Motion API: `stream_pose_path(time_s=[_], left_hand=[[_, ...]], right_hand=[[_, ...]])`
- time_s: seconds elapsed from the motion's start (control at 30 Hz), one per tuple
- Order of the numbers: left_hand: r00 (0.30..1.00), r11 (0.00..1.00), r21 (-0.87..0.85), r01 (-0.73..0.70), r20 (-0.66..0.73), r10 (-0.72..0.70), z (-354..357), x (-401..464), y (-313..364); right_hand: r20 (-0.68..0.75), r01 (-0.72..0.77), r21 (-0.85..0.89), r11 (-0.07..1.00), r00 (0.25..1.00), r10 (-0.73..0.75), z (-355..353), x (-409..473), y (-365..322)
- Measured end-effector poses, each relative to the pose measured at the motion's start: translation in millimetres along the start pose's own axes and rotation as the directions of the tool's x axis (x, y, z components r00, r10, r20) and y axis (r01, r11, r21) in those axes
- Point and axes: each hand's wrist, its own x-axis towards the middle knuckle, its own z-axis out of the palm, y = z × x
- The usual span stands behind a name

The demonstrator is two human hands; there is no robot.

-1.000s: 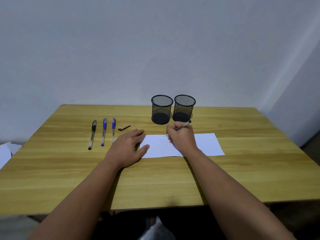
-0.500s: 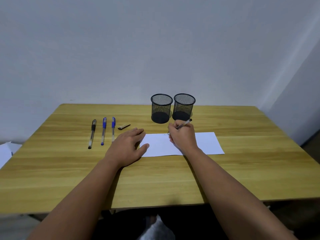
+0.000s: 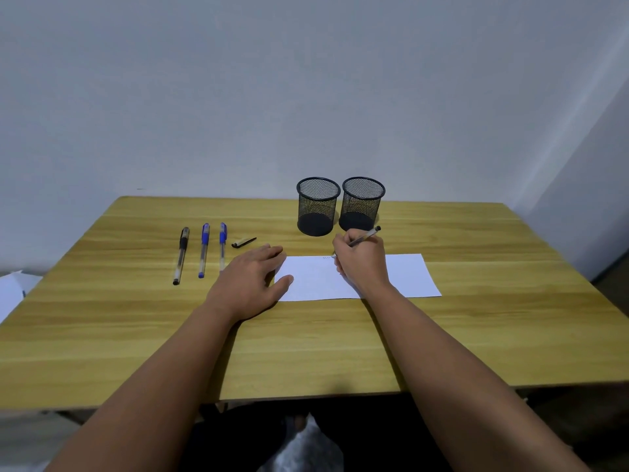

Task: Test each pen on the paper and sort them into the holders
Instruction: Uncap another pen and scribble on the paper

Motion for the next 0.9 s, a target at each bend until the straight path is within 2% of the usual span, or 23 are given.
stream_pose_path(time_s=[0.3,0.8,0.9], left_hand=[[1.0,1.0,0.014,-0.003,0.001,0.003,1.1,0.8,-1.7],[1.0,1.0,0.015,-0.002,-0.002,0.002,1.0,0.7,-1.3],[1.0,1.0,0.021,-0.012,0.005,0.012,1.7,0.8,-1.6]], right_hand=[[0.011,-0.016,0.018,1.0,1.0,0.015,3.4,2.5,3.3],[-0.011,0.071,-0.037,0.997,0.997,-0.071,6.8,3.0,4.2],[-0.07,0.037,-0.02,0.999,0.997,-0.038,4.2,3.9,1.6]])
